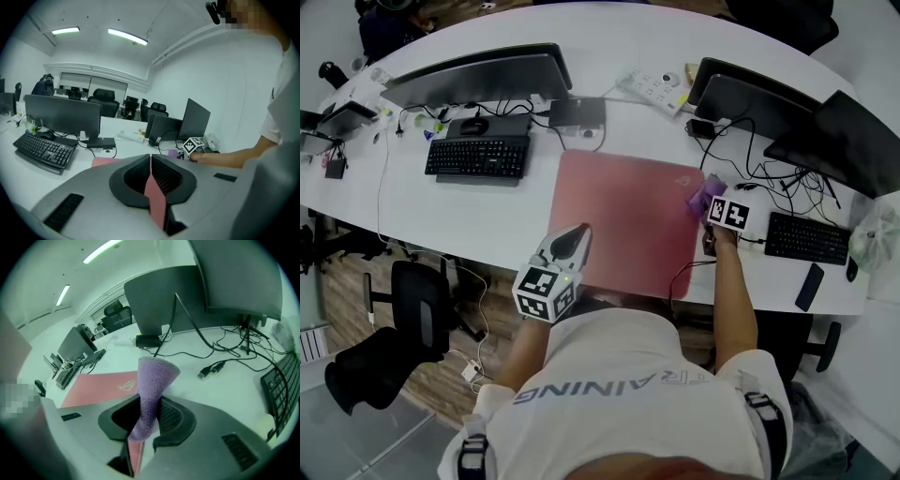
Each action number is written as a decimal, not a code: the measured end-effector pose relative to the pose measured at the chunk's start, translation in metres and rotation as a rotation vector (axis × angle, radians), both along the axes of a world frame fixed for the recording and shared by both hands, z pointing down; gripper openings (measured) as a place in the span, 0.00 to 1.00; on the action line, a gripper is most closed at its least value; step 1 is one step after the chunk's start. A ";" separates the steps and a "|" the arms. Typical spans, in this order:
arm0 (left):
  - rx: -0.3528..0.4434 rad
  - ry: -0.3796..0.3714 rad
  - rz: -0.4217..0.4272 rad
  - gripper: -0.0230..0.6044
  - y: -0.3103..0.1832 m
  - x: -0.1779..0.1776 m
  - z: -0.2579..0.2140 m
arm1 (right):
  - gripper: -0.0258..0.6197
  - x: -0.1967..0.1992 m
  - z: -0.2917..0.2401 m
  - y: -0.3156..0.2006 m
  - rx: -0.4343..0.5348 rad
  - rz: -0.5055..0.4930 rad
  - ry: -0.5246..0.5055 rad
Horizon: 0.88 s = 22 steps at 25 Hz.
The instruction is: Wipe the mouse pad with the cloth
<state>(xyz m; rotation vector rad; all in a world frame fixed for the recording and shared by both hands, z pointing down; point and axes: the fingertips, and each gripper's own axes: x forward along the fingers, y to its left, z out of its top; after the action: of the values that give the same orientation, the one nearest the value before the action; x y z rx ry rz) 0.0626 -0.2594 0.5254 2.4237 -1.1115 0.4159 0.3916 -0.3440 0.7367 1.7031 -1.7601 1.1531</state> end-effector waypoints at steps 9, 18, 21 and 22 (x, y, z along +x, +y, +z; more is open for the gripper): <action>0.008 0.040 -0.013 0.09 -0.015 -0.089 -0.007 | 0.20 -0.122 -0.080 0.013 0.153 -0.104 0.048; 0.004 0.030 -0.095 0.09 -0.012 -0.205 -0.001 | 0.20 -0.324 -0.118 0.011 0.256 -0.335 -0.025; -0.004 0.014 -0.126 0.09 -0.007 -0.241 0.005 | 0.20 -0.386 -0.113 0.011 0.257 -0.414 -0.061; -0.005 0.009 -0.138 0.09 -0.005 -0.252 0.006 | 0.20 -0.404 -0.110 0.012 0.252 -0.433 -0.077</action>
<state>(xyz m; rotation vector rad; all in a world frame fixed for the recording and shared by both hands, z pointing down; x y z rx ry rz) -0.1895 -0.2648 0.5311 2.3246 -1.2623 0.3618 -0.0128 -0.3322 0.6267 1.3152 -2.2576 0.8415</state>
